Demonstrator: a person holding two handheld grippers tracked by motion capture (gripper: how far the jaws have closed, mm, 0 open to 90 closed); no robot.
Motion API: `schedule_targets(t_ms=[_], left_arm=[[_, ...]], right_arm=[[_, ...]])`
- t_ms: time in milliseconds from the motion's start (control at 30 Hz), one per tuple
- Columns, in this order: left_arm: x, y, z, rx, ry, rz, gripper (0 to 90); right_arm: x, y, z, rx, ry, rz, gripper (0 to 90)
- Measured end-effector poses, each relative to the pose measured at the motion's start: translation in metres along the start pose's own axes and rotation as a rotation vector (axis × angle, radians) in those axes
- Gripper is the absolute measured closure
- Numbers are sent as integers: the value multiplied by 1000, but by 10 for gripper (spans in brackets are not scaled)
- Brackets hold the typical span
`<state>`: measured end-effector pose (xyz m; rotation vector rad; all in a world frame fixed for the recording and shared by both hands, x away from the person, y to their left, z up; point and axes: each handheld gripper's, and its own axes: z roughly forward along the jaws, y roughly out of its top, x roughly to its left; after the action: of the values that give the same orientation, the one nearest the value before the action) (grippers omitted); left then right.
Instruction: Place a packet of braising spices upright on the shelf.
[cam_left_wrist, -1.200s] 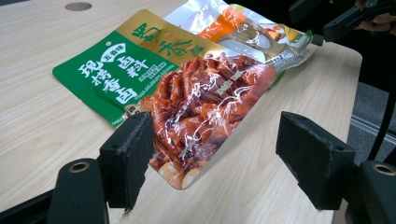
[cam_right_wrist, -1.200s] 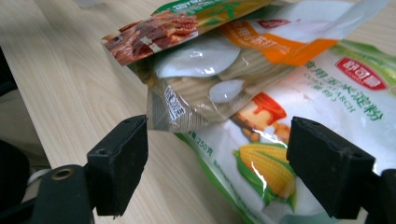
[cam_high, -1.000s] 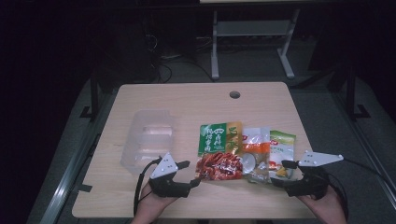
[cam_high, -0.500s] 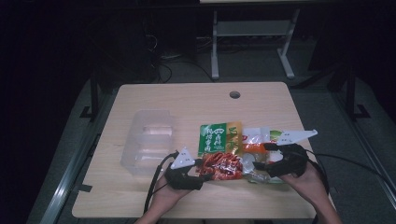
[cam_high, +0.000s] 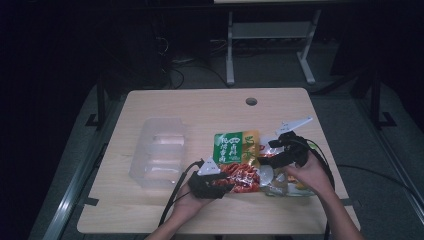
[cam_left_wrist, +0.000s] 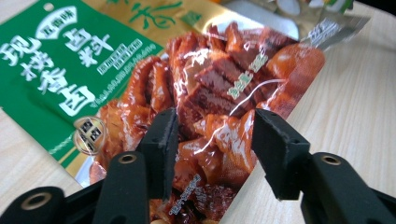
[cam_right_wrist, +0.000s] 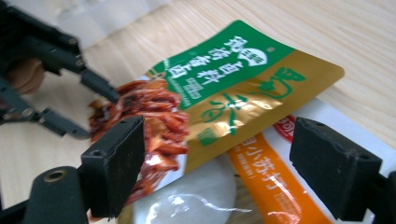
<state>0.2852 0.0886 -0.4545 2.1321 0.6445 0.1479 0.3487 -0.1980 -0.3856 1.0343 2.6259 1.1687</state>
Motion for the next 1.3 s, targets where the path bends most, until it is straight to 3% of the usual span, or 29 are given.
schedule_targets(t_ms=[233, 433, 667, 833, 1000, 1167, 1300], left_arm=[[1, -3, 5, 32, 0, 13, 547], [0, -5, 7, 35, 3, 8, 559], [0, -5, 9, 35, 0, -2, 562], [0, -5, 9, 40, 2, 2, 562], [1, -5, 9, 43, -1, 0, 562], [1, -5, 10, 47, 4, 9, 561], [0, -5, 11, 37, -1, -7, 560]], right_arm=[[-14, 5, 11, 45, -3, 41, 178], [-27, 3, 20, 89, -9, 107, 192], [-39, -1, 33, 149, 42, 162, 220], [-41, -1, 39, 164, 65, 179, 234], [-42, -1, 48, 198, 79, 187, 290], [-39, 3, 56, 202, 135, 178, 411], [-37, 5, 65, 222, 178, 182, 520]])
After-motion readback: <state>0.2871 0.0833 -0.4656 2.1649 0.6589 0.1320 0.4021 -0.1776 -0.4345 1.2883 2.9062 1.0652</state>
